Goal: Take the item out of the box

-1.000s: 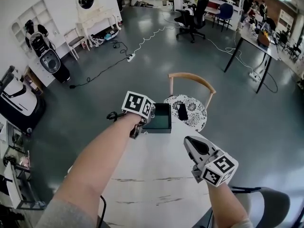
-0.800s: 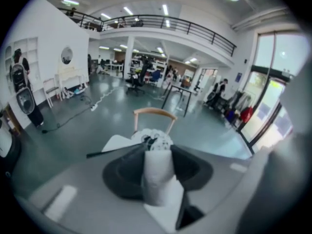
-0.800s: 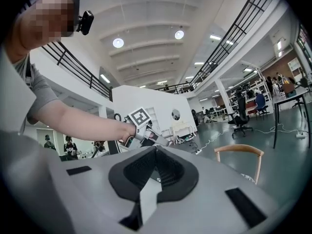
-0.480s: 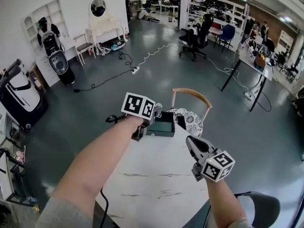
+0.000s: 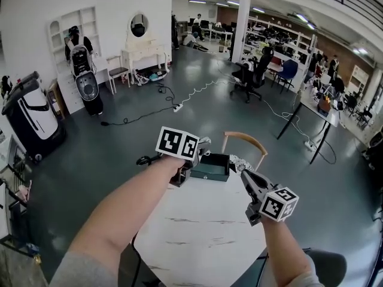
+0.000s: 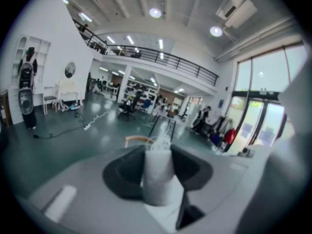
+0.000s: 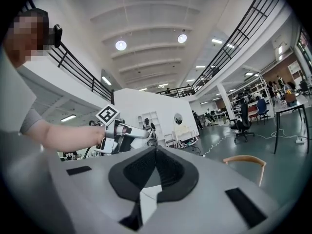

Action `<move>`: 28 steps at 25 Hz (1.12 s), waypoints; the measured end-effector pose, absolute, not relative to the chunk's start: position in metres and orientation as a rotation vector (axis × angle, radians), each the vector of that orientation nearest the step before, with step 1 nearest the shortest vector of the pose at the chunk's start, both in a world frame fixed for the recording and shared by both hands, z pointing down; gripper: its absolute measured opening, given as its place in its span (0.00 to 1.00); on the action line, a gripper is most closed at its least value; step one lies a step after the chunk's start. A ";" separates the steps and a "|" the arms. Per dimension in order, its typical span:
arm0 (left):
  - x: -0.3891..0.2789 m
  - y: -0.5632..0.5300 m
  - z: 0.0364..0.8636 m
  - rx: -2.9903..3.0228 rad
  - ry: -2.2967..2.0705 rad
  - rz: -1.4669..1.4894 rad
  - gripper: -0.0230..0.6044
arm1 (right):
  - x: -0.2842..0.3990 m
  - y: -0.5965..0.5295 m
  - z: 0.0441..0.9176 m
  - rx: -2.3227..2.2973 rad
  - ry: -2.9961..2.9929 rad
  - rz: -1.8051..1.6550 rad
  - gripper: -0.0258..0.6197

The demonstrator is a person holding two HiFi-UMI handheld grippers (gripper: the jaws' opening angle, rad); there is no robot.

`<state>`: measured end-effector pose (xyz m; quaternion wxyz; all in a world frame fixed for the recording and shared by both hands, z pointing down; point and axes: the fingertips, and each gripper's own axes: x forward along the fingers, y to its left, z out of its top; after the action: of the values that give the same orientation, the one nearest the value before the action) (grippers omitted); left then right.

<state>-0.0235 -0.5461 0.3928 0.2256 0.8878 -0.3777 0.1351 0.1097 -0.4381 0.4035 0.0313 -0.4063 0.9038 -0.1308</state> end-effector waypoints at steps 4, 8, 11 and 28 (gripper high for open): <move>-0.050 -0.522 0.361 2.488 -1.041 0.288 0.29 | 0.089 -0.428 0.377 -1.262 2.779 -0.373 0.05; -0.071 -0.499 0.333 2.539 -1.013 0.219 0.29 | 0.070 -0.414 0.353 -1.277 2.770 -0.339 0.05; -0.085 -0.482 0.311 2.577 -0.982 0.157 0.29 | 0.059 -0.402 0.334 -1.300 2.761 -0.320 0.05; -0.123 -0.381 0.237 2.713 -0.964 0.001 0.29 | 0.047 -0.332 0.248 -1.315 2.743 -0.161 0.05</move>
<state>-0.1231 -0.3808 0.2375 0.1309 0.9341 -0.3321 0.0003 0.0468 -0.3317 0.2484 0.0478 -0.4311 0.8995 -0.0529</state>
